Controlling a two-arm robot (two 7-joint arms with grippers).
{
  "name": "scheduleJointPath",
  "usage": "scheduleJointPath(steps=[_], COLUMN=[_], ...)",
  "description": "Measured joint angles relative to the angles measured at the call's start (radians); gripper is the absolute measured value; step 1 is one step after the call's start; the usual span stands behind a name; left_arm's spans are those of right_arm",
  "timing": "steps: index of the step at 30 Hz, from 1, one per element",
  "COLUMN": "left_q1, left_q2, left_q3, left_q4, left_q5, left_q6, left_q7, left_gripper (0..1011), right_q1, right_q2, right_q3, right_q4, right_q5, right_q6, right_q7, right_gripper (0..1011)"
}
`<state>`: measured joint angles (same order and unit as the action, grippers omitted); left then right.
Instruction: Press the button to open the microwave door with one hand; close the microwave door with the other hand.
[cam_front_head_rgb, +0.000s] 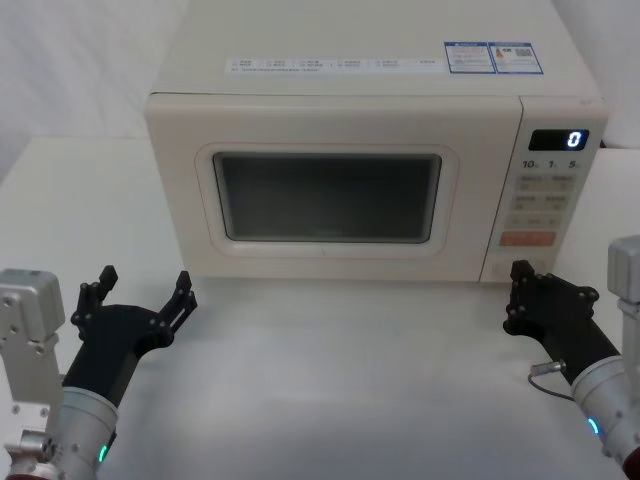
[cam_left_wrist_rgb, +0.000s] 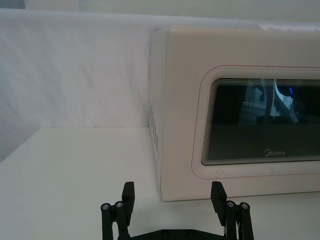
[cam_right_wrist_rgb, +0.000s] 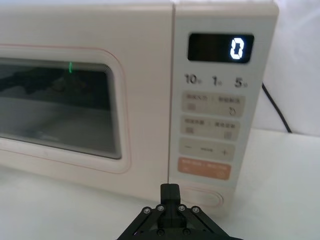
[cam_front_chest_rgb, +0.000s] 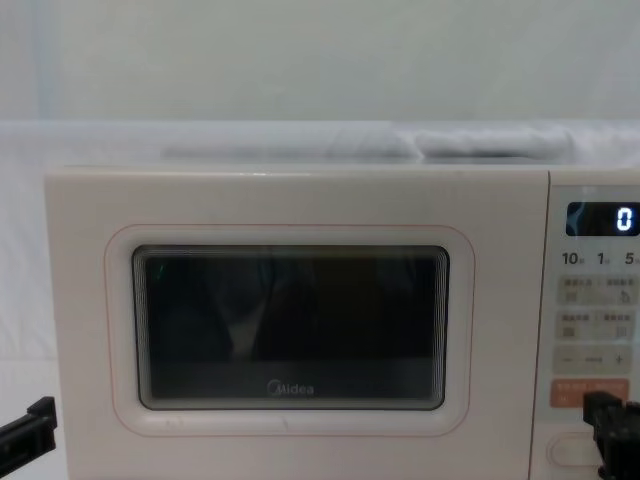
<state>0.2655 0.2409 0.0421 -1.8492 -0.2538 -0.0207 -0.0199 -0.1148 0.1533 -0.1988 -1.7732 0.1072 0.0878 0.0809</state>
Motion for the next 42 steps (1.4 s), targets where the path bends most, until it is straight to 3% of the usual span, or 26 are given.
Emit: scheduleJointPath(steps=[7, 16, 42], left_q1=[0.000, 0.000, 0.000], left_q2=[0.000, 0.000, 0.000], left_q3=[0.000, 0.000, 0.000], left_q4=[0.000, 0.000, 0.000], left_q5=[0.000, 0.000, 0.000], left_q6=[0.000, 0.000, 0.000], left_q7=[0.000, 0.000, 0.000], left_gripper=[1001, 1001, 1001], right_q1=[0.041, 0.092, 0.172], right_q2=[-0.013, -0.029, -0.055], right_q3=[0.025, 0.025, 0.047], right_q4=[0.059, 0.146, 0.274], right_q5=[0.011, -0.001, -0.015], right_q6=[0.034, 0.041, 0.010], right_q7=[0.027, 0.039, 0.040], right_gripper=[0, 0, 0])
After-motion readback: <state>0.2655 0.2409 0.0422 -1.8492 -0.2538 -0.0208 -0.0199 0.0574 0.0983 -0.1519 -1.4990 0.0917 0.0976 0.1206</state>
